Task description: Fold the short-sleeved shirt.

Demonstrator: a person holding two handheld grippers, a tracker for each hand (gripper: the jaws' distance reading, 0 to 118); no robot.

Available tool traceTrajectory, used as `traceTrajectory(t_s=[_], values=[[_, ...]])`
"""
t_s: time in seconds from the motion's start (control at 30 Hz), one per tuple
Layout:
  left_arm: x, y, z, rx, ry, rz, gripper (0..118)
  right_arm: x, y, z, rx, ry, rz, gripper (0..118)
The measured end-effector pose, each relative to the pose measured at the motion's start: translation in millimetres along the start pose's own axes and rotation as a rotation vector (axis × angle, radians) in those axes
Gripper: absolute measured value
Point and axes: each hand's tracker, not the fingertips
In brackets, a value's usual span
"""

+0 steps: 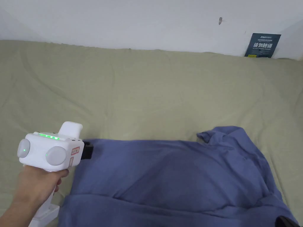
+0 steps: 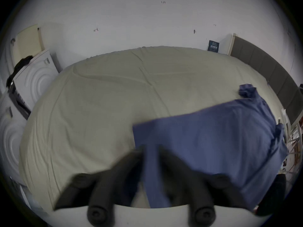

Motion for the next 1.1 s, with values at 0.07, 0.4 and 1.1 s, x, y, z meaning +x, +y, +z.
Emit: traceTrajectory(t_s=[0.07, 0.4, 1.1], values=[[-3.3, 9.9, -22.2, -0.021, 0.026, -0.032, 111, 3.8, 0.1, -12.8, -0.022, -0.007, -0.009, 3], [25.1, 4.4, -37.1, -0.05, -0.048, -0.05, 13, 15.2, 2.5, -42.2, -0.075, -0.027, -0.05, 3], [41.0, 3.5, 46.2, 0.087, -0.148, 0.002, 2, 117.2, 81.3, -363.1, -0.595, -0.11, 0.056, 113]])
